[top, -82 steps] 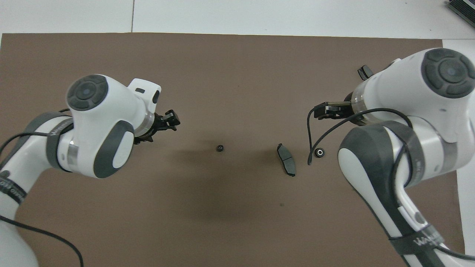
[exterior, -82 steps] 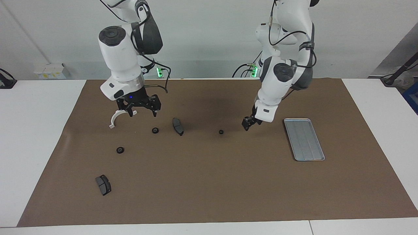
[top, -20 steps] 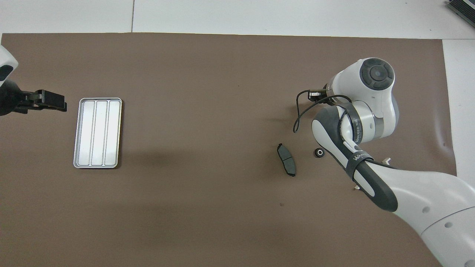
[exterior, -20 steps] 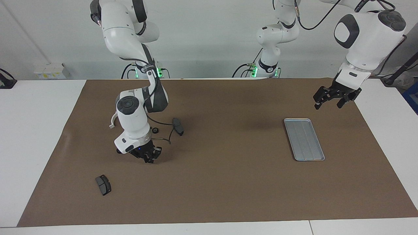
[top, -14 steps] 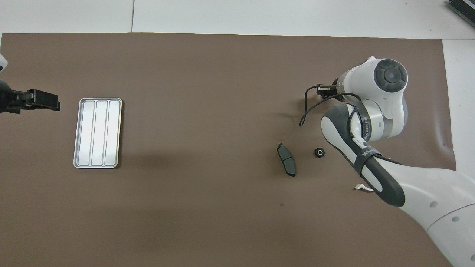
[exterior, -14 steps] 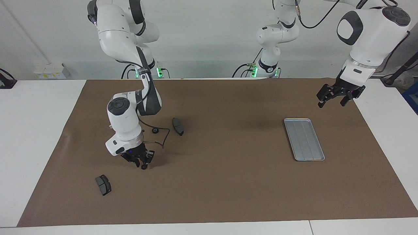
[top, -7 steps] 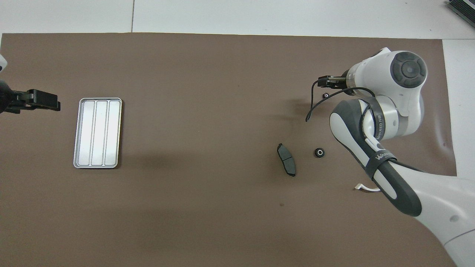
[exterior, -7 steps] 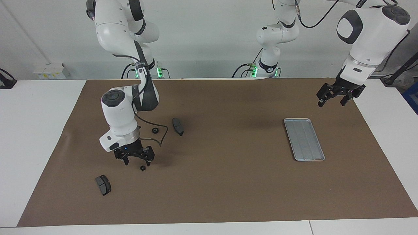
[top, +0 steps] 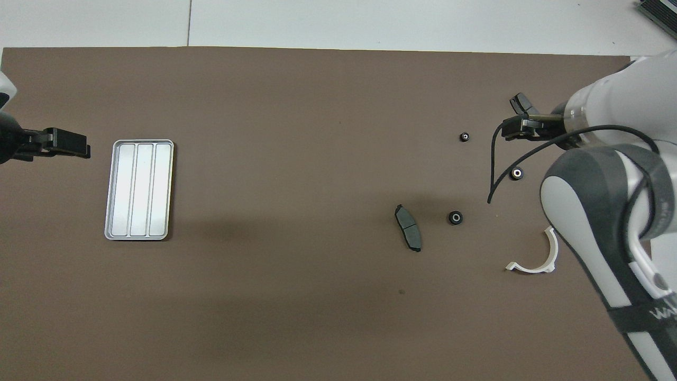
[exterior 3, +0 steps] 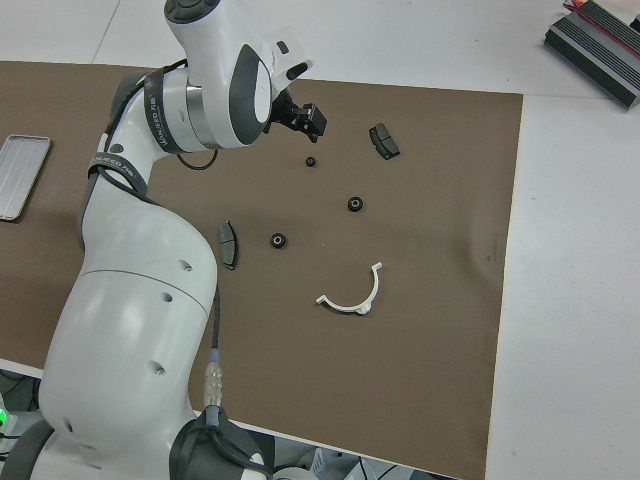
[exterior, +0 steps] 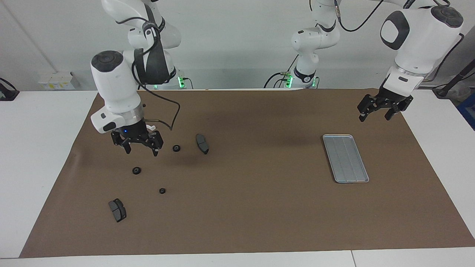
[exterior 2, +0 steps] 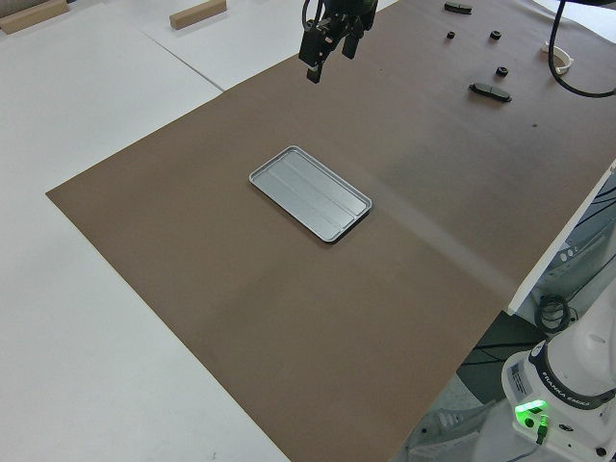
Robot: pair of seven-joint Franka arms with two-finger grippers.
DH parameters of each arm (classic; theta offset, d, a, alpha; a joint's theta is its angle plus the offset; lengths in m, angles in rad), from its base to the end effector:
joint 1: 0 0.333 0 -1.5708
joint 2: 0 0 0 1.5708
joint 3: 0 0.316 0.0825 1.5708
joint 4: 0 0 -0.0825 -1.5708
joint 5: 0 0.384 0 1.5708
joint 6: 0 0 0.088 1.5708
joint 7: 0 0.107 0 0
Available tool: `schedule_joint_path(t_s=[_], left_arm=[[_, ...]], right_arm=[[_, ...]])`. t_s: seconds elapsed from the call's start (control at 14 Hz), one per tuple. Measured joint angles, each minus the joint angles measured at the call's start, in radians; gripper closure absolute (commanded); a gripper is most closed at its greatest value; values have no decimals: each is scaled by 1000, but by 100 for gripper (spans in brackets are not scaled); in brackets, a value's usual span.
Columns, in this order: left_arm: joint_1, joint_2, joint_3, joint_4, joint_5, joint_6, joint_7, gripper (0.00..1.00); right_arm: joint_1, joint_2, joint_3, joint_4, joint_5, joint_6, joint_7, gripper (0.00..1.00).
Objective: Place bearing gear from tray to pile
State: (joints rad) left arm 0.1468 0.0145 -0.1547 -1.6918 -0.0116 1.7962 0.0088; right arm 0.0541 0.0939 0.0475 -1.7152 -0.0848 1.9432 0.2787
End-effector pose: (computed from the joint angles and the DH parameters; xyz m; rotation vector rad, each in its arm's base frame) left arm 0.5759 -0.0050 0.5791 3.1247 -0.0227 0.1408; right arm 0.6035 0.0547 0.5354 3.0747 -0.2342 0.2259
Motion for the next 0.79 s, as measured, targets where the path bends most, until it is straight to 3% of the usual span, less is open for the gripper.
schedule_joint_path(t_s=[0.43, 0.79], left_arm=[[-1, -1, -6, 0, 32, 0, 53, 0], [-1, -1, -7, 0, 32, 0, 55, 0]], right_arm=[[-14, -112, 0, 31, 29, -239, -53, 0], [-52, -144, -1, 54, 32, -317, -90, 0]])
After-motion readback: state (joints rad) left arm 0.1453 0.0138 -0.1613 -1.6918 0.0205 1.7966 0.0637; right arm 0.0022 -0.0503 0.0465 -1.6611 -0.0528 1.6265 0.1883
